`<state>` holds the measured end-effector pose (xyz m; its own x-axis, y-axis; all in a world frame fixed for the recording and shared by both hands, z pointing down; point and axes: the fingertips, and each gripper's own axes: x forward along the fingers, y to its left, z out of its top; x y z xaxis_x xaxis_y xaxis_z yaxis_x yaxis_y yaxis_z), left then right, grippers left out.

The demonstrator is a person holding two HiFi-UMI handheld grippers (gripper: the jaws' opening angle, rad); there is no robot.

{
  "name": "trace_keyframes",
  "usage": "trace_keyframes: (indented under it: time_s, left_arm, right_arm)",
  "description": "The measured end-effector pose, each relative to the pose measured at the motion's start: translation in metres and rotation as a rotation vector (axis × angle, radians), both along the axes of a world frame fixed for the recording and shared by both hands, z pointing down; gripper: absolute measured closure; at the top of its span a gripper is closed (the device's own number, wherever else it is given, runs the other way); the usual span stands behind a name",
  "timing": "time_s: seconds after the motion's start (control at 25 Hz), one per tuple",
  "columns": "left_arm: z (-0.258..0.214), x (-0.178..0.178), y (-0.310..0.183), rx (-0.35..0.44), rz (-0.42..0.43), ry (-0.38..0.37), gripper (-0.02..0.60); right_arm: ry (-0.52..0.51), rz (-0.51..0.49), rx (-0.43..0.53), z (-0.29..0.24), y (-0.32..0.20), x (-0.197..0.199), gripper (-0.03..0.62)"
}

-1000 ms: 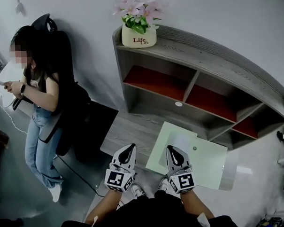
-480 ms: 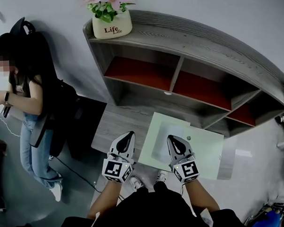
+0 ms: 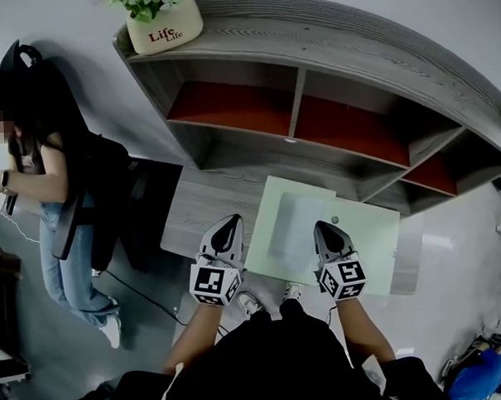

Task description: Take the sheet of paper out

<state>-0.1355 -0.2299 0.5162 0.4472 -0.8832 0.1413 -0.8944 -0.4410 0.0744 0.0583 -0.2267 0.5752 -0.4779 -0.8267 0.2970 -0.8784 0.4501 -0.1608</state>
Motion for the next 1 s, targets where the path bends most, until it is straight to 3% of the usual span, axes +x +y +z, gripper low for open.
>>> trace_keyframes:
  time_s: [0.72, 1.0]
  left_arm:
    - [0.041, 0.025, -0.001, -0.078, 0.028, -0.034, 0.574]
    - [0.051, 0.021, -0.004, -0.096, 0.022, -0.066, 0.574]
  right_arm:
    - [0.011, 0.042, -0.410, 0.122, 0.017, 0.037, 0.569]
    - [-0.126, 0.044, -0.710, 0.172, 0.028, 0.042, 0.502]
